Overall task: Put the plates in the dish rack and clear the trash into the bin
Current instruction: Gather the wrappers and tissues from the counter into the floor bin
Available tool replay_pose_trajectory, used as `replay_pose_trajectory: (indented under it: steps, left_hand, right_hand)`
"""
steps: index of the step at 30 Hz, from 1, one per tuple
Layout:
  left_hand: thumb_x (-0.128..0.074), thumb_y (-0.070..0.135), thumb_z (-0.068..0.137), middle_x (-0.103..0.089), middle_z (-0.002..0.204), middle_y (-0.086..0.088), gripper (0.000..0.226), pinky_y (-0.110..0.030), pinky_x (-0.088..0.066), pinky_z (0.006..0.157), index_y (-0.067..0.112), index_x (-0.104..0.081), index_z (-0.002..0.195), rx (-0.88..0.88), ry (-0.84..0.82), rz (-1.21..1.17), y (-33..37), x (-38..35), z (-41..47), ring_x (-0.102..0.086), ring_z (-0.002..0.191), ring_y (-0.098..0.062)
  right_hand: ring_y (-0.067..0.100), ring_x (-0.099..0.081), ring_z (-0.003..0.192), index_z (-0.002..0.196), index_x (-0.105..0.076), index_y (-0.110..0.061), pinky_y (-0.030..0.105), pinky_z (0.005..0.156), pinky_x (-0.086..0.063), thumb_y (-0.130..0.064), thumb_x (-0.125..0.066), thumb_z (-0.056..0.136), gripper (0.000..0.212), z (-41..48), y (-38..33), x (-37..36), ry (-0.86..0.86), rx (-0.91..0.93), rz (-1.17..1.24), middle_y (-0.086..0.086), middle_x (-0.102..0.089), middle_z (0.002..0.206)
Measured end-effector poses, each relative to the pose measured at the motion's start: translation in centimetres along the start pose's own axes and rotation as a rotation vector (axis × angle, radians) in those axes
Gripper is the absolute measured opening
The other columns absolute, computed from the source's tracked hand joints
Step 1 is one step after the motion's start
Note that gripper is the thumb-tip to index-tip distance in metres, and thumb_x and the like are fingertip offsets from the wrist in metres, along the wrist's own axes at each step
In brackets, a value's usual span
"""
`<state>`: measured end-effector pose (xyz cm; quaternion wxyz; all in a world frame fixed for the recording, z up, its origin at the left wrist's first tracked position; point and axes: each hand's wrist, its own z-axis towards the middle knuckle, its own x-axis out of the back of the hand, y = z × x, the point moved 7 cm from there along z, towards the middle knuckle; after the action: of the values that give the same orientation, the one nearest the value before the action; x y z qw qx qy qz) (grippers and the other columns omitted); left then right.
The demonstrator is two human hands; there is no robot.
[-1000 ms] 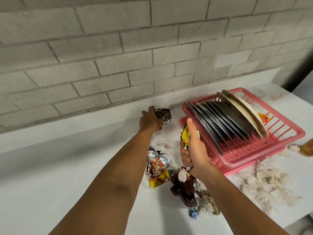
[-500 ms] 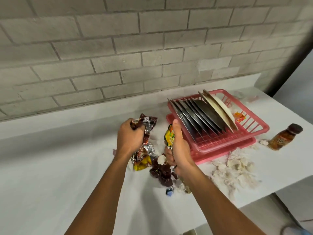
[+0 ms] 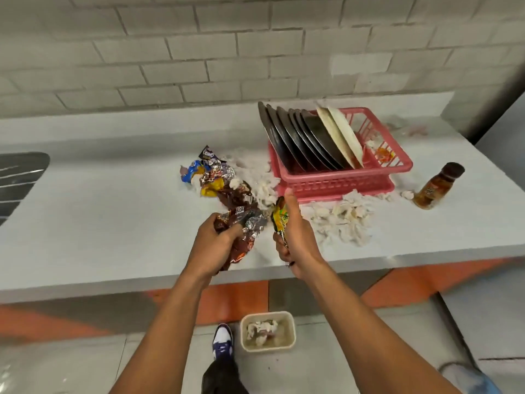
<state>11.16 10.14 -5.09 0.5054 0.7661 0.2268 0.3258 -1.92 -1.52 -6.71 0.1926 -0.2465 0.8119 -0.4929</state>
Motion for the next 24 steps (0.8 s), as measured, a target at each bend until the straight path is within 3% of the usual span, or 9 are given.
replay_pose_trajectory:
  steps: [4,7,9,11,13,16,18,20,24]
  left_hand:
    - [-0.064,0.019,0.085,-0.066,0.072,-0.005,0.011,-0.024,-0.039,0.041,0.015,-0.059,0.094,0.142,-0.027,-0.011,-4.1,-2.7,-5.2,-0.054,0.046,-0.010]
    - [-0.065,0.023,0.082,-0.065,0.075,-0.012,0.024,-0.026,-0.036,0.040,0.008,-0.058,0.099,0.288,-0.113,0.042,-8.2,-4.3,-7.9,-0.049,0.046,-0.016]
    - [-0.064,0.021,0.086,-0.062,0.068,-0.011,0.020,-0.023,-0.033,0.035,0.005,-0.058,0.097,0.362,-0.173,0.101,-10.8,-5.5,-9.2,-0.046,0.040,-0.016]
    - [-0.064,0.020,0.087,-0.059,0.061,-0.009,0.015,-0.023,-0.033,0.037,0.006,-0.057,0.090,0.417,-0.238,0.162,-13.4,-6.8,-9.8,-0.045,0.038,-0.018]
    - [-0.065,0.018,0.087,-0.063,0.061,-0.008,0.012,-0.024,-0.035,0.039,0.008,-0.057,0.085,0.458,-0.277,0.201,-16.3,-8.0,-9.4,-0.047,0.039,-0.019]
    - [-0.069,0.016,0.086,-0.070,0.066,-0.005,0.015,-0.025,-0.040,0.039,0.011,-0.059,0.095,0.504,-0.326,0.261,-21.7,-9.6,-7.2,-0.056,0.042,-0.015]
    - [-0.075,0.019,0.082,-0.072,0.082,-0.006,0.032,-0.028,-0.050,0.045,0.010,-0.057,0.107,0.488,-0.352,0.364,-26.7,-10.5,-4.5,-0.066,0.057,-0.015]
    - [-0.079,0.026,0.077,-0.070,0.098,-0.004,0.046,-0.028,-0.057,0.062,0.013,-0.056,0.114,0.421,-0.395,0.522,-31.8,-11.4,-1.6,-0.069,0.078,-0.016]
    - [-0.080,0.035,0.074,-0.061,0.115,-0.004,0.060,-0.035,-0.058,0.085,0.018,-0.050,0.123,0.296,-0.435,0.719,-41.7,-13.7,4.0,-0.065,0.096,-0.021]
  right_hand:
    - [0.015,-0.033,0.050,0.090,-0.058,-0.029,0.025,0.043,-0.022,-0.104,-0.026,0.065,0.085,-2.6,5.1,3.6,-0.032,-0.050,-0.088,0.011,-0.040,0.073]
    - [0.018,-0.054,0.085,0.133,-0.047,-0.047,0.022,0.051,-0.036,-0.093,-0.016,0.075,0.081,-3.6,10.5,6.6,-0.013,-0.140,-0.149,0.003,-0.055,0.111]
    - [0.020,-0.056,0.101,0.151,-0.036,-0.039,0.029,0.064,-0.043,-0.080,-0.011,0.087,0.080,-4.0,13.9,8.1,-0.006,-0.214,-0.197,0.007,-0.051,0.135]
    - [0.028,-0.057,0.112,0.154,-0.036,-0.028,0.038,0.078,-0.048,-0.072,-0.011,0.095,0.078,-4.1,17.1,8.9,-0.006,-0.304,-0.273,0.012,-0.046,0.149]
    - [0.032,-0.059,0.113,0.143,-0.050,-0.015,0.041,0.084,-0.047,-0.066,-0.013,0.097,0.078,-3.2,20.2,9.3,-0.016,-0.326,-0.366,0.015,-0.054,0.140]
    - [0.029,-0.062,0.091,0.097,-0.061,-0.009,0.043,0.084,-0.047,-0.052,-0.019,0.103,0.061,-0.6,23.8,9.7,-0.003,-0.253,-0.519,0.010,-0.065,0.094]
    - [0.026,-0.062,0.089,0.099,-0.058,-0.013,0.043,0.084,-0.047,-0.047,-0.025,0.106,0.048,2.0,27.3,9.5,-0.036,-0.240,-0.628,0.004,-0.062,0.087]
    - [0.023,-0.061,0.089,0.112,-0.052,-0.019,0.042,0.084,-0.049,-0.051,-0.029,0.105,0.040,5.0,31.5,9.4,-0.079,-0.238,-0.719,0.000,-0.062,0.091]
    - [0.027,-0.064,0.095,0.120,-0.040,-0.029,0.046,0.089,-0.051,-0.059,-0.034,0.100,0.036,11.3,40.9,9.3,-0.155,-0.235,-0.791,0.001,-0.067,0.103]
